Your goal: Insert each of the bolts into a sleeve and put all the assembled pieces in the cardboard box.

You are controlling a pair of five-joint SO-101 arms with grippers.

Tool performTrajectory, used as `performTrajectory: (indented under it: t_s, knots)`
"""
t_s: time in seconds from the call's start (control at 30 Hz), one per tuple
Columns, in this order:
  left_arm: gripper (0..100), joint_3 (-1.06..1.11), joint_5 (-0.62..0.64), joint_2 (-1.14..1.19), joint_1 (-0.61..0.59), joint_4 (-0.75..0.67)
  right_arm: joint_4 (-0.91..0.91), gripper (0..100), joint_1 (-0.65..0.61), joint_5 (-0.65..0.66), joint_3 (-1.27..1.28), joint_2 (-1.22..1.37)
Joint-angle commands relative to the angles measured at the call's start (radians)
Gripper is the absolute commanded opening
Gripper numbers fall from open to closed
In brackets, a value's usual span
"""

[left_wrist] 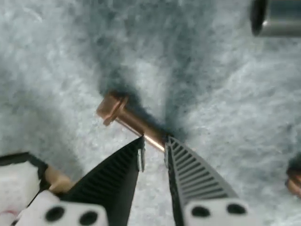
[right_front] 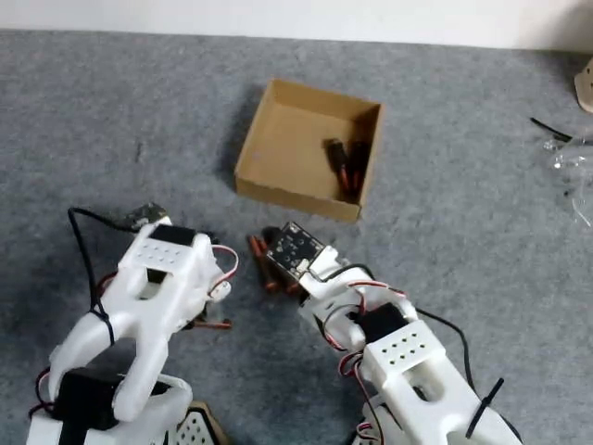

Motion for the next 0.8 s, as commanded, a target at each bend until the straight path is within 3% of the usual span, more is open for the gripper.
performTrajectory:
  t_s: [0.0, 0.37, 0.77]
  knots:
    - [9, 0.027, 0.009, -0.008, 0.067, -0.017, -0.033, 0.5, 0.012, 0.017, -0.007, -0.025]
    - [9, -0.002, 0.009, -0.013, 0.171, -0.015, -0.033, 0.5, 0.012, 0.017, -0.005, -0.025]
    - [9, -0.005, 0.009, -0.018, 0.088, -0.009, -0.033, 0.5, 0.012, 0.017, -0.005, -0.025]
